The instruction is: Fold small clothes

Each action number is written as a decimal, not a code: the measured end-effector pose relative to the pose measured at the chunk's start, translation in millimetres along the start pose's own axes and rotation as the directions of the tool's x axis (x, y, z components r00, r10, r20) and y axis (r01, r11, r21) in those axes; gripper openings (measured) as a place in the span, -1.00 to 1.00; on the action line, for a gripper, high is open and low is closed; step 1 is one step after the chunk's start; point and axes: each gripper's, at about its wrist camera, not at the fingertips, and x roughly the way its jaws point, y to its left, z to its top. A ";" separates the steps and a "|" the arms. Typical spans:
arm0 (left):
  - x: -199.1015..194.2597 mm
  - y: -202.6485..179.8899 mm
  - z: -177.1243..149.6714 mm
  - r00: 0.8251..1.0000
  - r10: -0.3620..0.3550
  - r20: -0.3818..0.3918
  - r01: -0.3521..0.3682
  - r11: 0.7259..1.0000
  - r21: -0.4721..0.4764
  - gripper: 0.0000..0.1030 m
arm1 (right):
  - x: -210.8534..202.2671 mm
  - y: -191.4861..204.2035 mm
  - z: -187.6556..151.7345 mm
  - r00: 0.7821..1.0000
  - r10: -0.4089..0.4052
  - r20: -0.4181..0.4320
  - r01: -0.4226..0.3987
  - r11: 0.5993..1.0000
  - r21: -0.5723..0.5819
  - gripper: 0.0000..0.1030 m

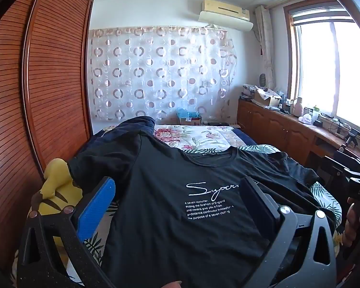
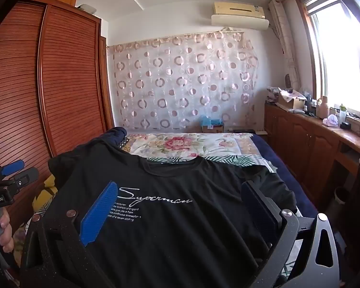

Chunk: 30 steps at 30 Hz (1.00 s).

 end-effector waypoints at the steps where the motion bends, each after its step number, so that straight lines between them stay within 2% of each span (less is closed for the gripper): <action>1: 0.0 0.1 0.0 1.000 0.001 0.000 -0.001 1.000 -0.003 1.00 | 0.1 -0.1 0.0 1.000 0.001 0.001 -0.001 1.000 0.001 0.98; 30: -6.0 6.6 5.9 1.000 0.007 0.015 -0.007 1.000 0.002 1.00 | 0.3 2.8 -1.1 1.000 0.008 0.019 -0.008 1.000 -0.002 0.98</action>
